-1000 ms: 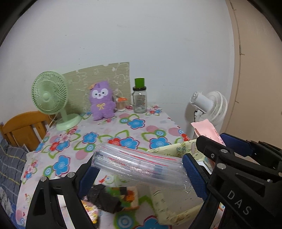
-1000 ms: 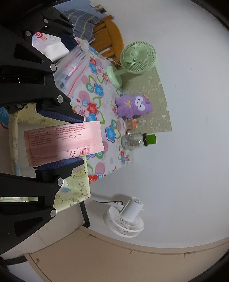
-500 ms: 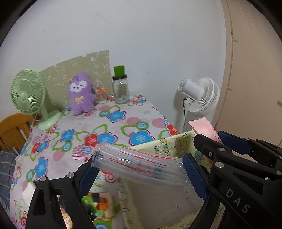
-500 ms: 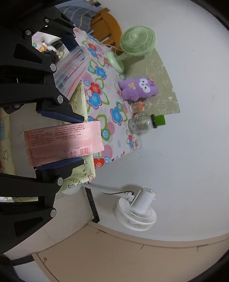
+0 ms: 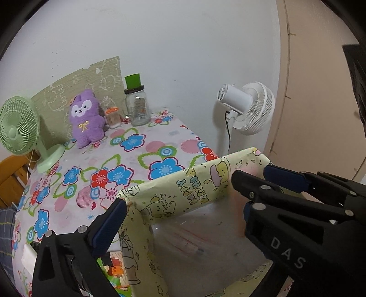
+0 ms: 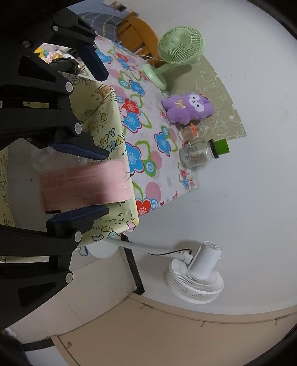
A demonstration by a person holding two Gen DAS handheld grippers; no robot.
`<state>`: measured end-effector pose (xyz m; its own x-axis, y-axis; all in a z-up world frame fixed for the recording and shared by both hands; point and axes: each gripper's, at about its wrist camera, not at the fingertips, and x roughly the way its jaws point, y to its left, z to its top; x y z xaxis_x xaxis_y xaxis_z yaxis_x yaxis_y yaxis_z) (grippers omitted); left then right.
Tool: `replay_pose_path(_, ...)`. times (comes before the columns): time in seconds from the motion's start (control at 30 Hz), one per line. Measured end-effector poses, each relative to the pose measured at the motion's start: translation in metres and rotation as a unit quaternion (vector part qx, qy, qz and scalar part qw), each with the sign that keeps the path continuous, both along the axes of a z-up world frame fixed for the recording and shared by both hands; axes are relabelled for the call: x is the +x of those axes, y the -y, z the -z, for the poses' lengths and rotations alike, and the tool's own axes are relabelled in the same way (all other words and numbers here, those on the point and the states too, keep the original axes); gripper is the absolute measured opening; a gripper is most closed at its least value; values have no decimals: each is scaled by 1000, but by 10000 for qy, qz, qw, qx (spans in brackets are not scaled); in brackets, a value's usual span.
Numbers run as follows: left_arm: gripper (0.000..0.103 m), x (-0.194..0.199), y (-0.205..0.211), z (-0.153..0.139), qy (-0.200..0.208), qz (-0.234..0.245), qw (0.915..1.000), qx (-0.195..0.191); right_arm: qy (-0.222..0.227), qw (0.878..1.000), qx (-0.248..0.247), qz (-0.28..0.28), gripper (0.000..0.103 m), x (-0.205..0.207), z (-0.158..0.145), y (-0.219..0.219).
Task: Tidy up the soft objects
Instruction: 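Open both grippers to drop the bag and slip into the box, then move both grippers back over the remaining table items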
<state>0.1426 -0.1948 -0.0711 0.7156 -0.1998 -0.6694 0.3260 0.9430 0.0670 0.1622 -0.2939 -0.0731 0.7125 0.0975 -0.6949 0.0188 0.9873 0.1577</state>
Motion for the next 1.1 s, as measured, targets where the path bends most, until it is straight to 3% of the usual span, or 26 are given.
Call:
replay_pose_path(0.13,103,0,2,1,-25,50,10000,52,64,9999,-64,-90,67,-5,-2,-3)
replay_pose_path(0.43,103,-14,0,-8,163,-32,9998,107,244,9995,-166,-73,82,-19,-12,-7)
replay_pose_path(0.73,103,-34,-14,-24,390,-143,9991,43,503,9984,-245,-49,91,-39,-28,-18)
replay_pose_path(1.1,103,-55,-41,-37,366,-218,9989,-209,730,9967,-348,-76,91,-66,-47,-45)
